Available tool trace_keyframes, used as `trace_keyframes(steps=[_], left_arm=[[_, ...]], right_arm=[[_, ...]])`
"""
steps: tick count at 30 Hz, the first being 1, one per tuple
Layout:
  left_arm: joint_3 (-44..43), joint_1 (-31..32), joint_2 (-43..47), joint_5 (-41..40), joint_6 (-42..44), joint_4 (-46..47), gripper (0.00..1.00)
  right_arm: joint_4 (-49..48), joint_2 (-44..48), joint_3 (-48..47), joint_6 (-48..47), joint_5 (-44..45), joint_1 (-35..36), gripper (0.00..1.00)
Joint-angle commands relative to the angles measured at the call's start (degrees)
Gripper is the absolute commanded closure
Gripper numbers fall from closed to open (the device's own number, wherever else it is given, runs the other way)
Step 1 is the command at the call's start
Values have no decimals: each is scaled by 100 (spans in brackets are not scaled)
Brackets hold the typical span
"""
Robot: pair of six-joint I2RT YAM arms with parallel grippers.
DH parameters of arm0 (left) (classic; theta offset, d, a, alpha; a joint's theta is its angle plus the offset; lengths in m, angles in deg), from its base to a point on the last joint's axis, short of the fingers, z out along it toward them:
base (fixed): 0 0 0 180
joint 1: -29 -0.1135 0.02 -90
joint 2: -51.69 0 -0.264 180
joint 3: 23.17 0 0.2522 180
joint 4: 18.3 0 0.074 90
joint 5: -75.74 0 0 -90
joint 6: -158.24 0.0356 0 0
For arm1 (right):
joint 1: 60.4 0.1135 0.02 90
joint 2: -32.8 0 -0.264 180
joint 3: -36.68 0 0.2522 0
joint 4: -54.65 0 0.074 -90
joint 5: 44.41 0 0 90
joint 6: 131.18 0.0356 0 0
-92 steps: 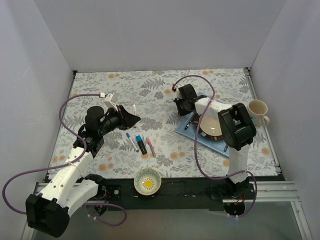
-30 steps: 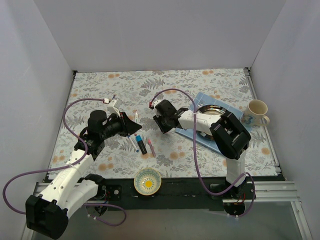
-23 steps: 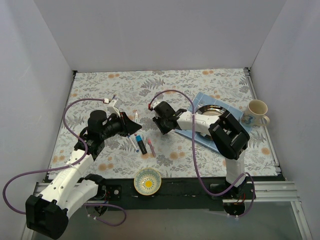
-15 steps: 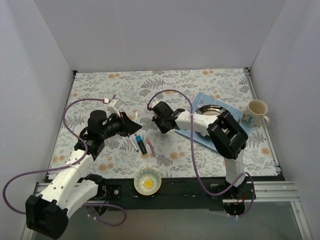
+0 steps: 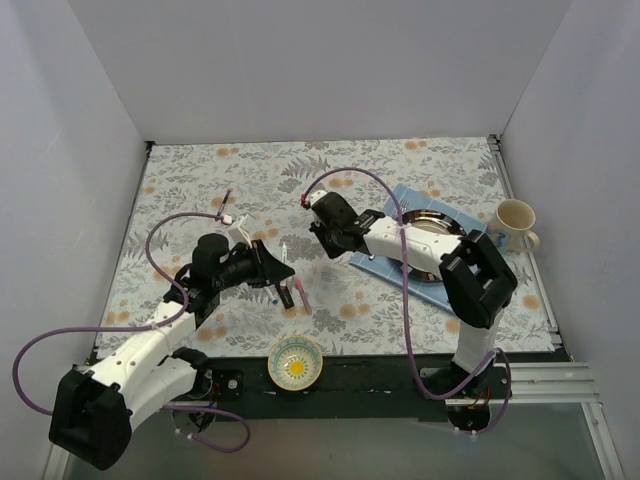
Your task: Insert the pens into the pen caps
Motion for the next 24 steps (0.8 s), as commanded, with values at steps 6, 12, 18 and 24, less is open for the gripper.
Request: trace_keyframes(steps=[6, 12, 18, 24], left_arm=[[480, 821, -195, -46, -417, 1492, 100], [577, 1023, -415, 183, -488, 2196, 100], [577, 1199, -582, 377, -469, 2820, 100], [525, 1261, -705, 588, -558, 3348, 100]], right_arm=[[-807, 1960, 334, 566, -523, -268, 99], [-1451, 3025, 887, 1129, -929, -277, 99], [-2127, 3825, 1406, 1682, -1279, -277, 99], [-2734, 4213, 1925, 2148, -1561, -268, 99]])
